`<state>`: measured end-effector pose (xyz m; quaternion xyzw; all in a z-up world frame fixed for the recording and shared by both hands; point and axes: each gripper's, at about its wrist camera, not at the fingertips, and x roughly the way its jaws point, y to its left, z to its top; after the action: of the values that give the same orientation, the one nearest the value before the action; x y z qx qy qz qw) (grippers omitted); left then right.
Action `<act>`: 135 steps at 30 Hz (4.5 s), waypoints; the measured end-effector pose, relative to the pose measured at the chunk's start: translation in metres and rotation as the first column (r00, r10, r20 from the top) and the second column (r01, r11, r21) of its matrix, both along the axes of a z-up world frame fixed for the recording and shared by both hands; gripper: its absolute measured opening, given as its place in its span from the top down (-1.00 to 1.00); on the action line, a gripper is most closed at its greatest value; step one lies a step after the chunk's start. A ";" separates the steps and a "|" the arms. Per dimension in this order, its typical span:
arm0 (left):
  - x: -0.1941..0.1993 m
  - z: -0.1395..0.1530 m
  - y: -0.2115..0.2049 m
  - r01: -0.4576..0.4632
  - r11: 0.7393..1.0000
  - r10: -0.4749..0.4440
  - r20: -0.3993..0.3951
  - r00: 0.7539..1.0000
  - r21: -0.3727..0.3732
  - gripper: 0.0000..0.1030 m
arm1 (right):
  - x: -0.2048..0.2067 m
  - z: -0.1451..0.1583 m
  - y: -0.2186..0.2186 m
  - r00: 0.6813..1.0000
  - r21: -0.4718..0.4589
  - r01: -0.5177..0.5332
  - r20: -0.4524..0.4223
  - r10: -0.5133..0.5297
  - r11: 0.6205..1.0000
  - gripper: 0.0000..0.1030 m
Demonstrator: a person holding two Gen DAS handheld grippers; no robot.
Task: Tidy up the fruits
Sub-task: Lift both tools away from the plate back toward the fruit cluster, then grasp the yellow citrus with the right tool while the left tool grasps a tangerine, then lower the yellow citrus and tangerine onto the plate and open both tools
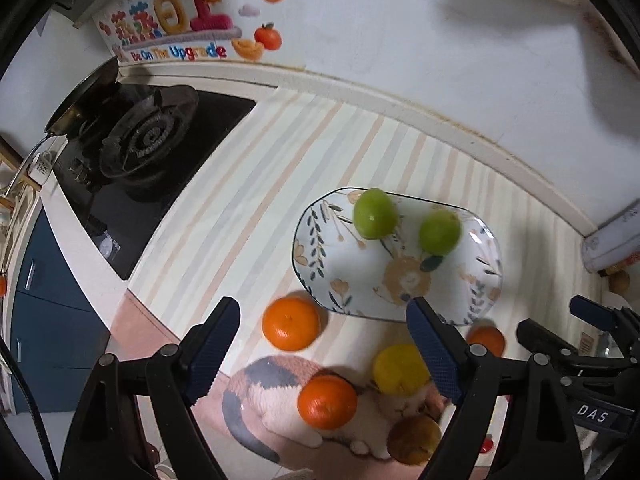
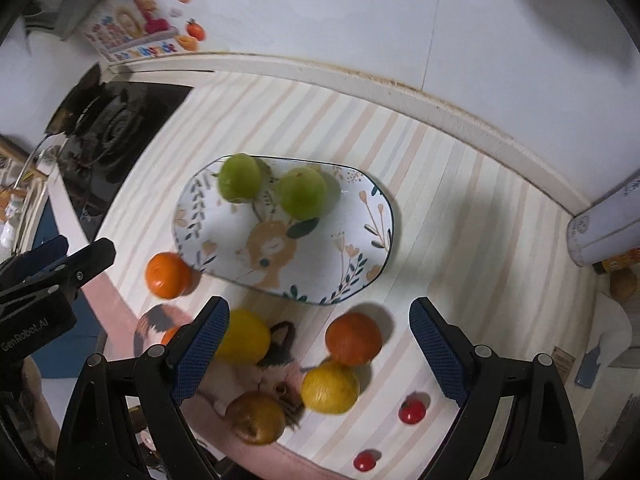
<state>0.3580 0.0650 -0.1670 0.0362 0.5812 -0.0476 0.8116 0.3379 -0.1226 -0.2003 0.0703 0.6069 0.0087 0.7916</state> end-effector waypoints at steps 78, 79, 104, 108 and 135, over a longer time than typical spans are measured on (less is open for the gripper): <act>-0.119 -0.127 0.002 0.050 0.998 -0.059 -0.265 0.963 -0.040 -0.21 | -0.095 -0.140 -0.008 0.953 0.166 0.089 -0.301 -0.035 0.982 -0.20; -0.117 -0.116 0.001 0.047 0.997 -0.061 -0.256 0.965 -0.059 -0.21 | -0.094 -0.130 -0.008 0.958 0.178 0.088 -0.285 -0.035 0.980 -0.20; 0.101 -0.127 -0.018 0.183 0.981 -0.161 -0.263 0.951 0.061 -0.22 | 0.112 -0.141 -0.020 0.972 0.031 0.016 -0.235 -0.008 0.999 -0.20; 0.106 -0.139 -0.016 0.176 0.982 -0.152 -0.284 0.947 0.061 -0.22 | 0.118 -0.141 -0.022 0.973 0.033 0.007 -0.230 0.001 0.999 -0.21; 0.070 -0.104 0.008 0.026 1.000 -0.026 -0.224 0.974 -0.007 -0.66 | 0.072 -0.092 -0.020 0.984 0.012 0.028 -0.177 -0.025 1.000 -0.83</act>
<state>0.4277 0.0727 -0.2712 0.0366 0.6684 -0.0631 0.7402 0.4101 -0.1425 -0.2919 0.0846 0.6737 -0.0037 0.7342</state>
